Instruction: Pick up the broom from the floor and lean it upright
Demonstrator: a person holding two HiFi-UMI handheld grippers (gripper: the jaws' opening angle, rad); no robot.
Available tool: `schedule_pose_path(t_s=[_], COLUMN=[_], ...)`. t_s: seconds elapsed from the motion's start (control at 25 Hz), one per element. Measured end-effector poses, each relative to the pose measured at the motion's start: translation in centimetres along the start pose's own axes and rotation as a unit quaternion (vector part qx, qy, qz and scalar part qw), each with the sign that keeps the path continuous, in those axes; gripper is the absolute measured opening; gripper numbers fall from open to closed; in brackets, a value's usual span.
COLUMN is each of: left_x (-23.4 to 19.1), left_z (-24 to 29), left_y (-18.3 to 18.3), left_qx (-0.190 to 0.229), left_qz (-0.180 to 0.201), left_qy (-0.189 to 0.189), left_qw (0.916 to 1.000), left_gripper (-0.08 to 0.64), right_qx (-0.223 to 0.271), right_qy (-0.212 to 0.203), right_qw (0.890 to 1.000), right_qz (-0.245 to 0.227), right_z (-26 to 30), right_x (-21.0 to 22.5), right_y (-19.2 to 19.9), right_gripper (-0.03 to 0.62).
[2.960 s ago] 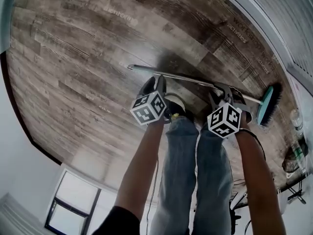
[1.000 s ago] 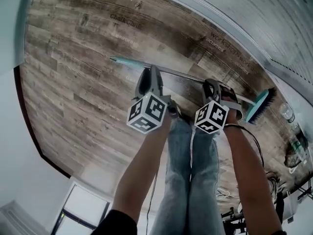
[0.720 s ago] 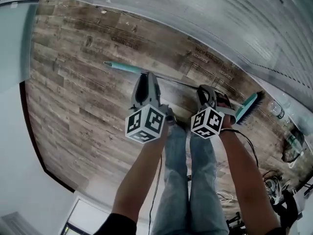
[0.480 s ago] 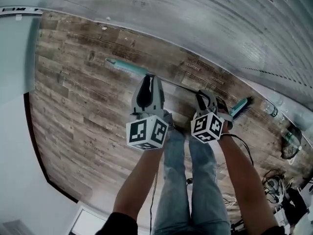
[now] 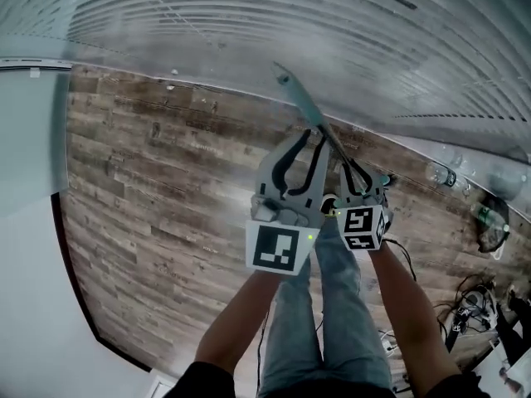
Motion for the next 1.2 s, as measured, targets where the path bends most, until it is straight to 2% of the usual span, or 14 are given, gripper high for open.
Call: schedule_pose_path(t_s=[0.12, 0.24, 0.28, 0.44, 0.64, 0.88, 1.2], left_x=[2.5, 3.9, 4.2, 4.9, 6.0, 8.0, 9.7], left_z=[0.4, 0.9, 1.1, 1.3, 1.1, 0.9, 1.9], left_y=[-1.9, -2.8, -2.9, -2.4, -1.0, 1.2, 2.8], left_qx=[-0.002, -0.014, -0.017, -0.027, -0.045, -0.075, -0.093], left_qz=[0.026, 0.084, 0.091, 0.042, 0.026, 0.038, 0.057], left_qy=[0.042, 0.076, 0.079, 0.059, 0.049, 0.058, 0.073], left_qw=[0.9988, 0.9934, 0.9925, 0.9970, 0.9975, 0.9948, 0.9914], left_gripper=[0.092, 0.091, 0.091, 0.089, 0.084, 0.078, 0.075], right_qx=[0.031, 0.057, 0.063, 0.076, 0.079, 0.048, 0.039], right_qy=[0.039, 0.070, 0.080, 0.117, 0.148, 0.166, 0.148], right_qw=[0.997, 0.992, 0.990, 0.980, 0.960, 0.935, 0.927], right_qz=[0.055, 0.087, 0.099, 0.144, 0.226, 0.310, 0.342], right_z=[-2.2, -3.9, -4.2, -5.5, -6.4, -4.5, -2.8], right_x=[2.2, 4.5, 5.2, 6.9, 7.6, 8.9, 10.9], right_y=[-0.6, -1.0, -1.0, 0.1, 3.4, 7.7, 9.7], right_gripper=[0.078, 0.078, 0.078, 0.078, 0.080, 0.081, 0.083])
Point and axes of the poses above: the fingertips, and each gripper's own axes: z forward along the fingers, x to its right, y out of its underside, the point moved 9 cm from there along -z, backward along the fingers, and after that the axes turned 9 degrees about z, right-handed, at the moved point
